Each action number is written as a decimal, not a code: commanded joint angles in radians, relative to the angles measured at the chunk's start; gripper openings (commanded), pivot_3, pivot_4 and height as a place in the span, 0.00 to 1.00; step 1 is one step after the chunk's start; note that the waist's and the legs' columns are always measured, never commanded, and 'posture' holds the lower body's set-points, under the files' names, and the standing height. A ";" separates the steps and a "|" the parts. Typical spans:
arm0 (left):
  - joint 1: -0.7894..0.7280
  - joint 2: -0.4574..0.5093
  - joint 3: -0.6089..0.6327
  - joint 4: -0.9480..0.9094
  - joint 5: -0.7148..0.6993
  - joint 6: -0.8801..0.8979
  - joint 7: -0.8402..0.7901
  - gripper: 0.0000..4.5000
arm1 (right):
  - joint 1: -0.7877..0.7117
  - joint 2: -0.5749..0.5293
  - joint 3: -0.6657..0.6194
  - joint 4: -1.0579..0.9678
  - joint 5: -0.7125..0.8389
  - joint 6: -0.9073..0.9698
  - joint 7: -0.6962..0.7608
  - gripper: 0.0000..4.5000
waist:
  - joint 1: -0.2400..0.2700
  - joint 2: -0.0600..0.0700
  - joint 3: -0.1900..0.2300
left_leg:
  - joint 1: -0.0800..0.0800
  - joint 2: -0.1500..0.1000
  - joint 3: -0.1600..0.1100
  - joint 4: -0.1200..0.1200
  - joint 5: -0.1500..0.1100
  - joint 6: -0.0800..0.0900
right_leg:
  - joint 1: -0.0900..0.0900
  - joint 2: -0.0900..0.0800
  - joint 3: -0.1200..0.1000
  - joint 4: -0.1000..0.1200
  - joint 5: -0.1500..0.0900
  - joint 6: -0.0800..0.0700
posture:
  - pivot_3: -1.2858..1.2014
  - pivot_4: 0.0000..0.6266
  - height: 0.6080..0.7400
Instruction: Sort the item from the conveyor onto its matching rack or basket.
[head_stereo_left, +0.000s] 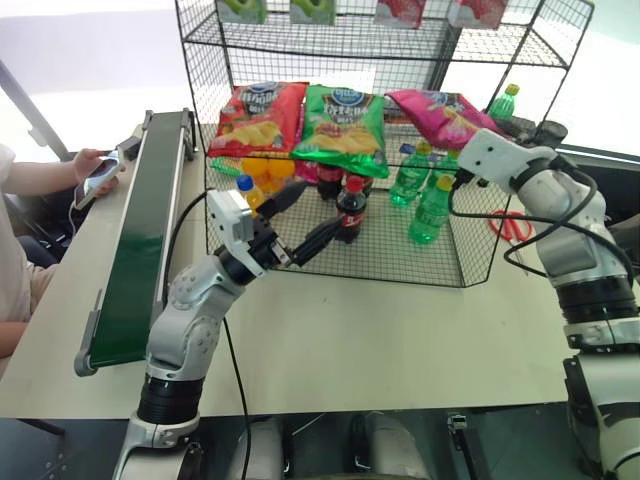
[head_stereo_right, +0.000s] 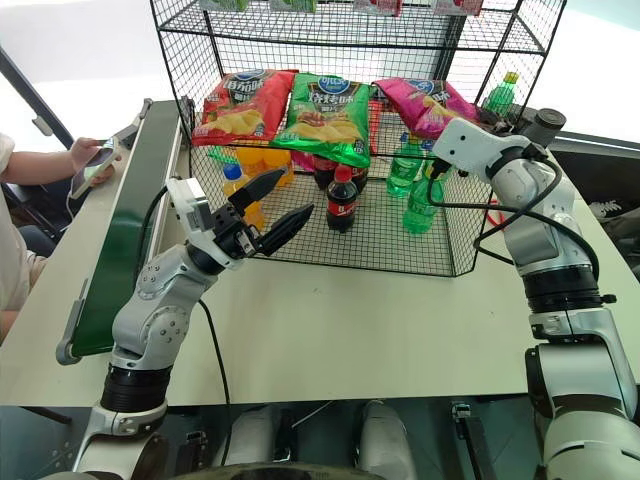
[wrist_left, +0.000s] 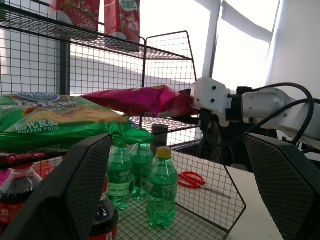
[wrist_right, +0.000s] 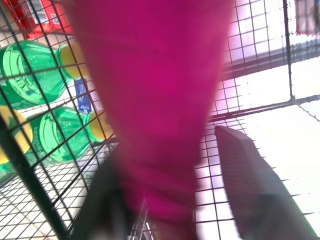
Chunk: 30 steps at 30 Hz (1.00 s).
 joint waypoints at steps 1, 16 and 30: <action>0.000 0.003 -0.007 -0.020 0.010 -0.024 -0.004 1.00 | -0.016 0.035 -0.043 -0.067 0.090 0.020 0.035 0.96 | -0.004 0.000 0.000 | 0.000 0.000 0.000 0.000 0.000 0.000 | 0.000 0.000 0.000 0.000 0.000 0.000 | 0.52 0.24 1.00; 0.001 -0.003 -0.027 -0.014 0.038 -0.037 0.000 1.00 | 0.008 0.059 -0.088 -0.177 0.355 0.027 0.215 0.98 | -0.016 0.000 0.000 | 0.000 0.000 -0.001 0.000 -0.001 0.001 | 0.000 0.000 0.000 0.000 0.000 0.000 | 0.52 0.24 1.00; 0.002 0.002 -0.032 -0.010 0.058 -0.044 -0.003 1.00 | 0.057 -0.002 -0.028 -0.131 0.218 -0.156 0.114 0.01 | -0.016 0.000 0.000 | 0.000 0.000 -0.001 0.000 -0.001 0.001 | 0.000 0.000 0.000 0.000 0.000 0.000 | 0.52 0.24 1.00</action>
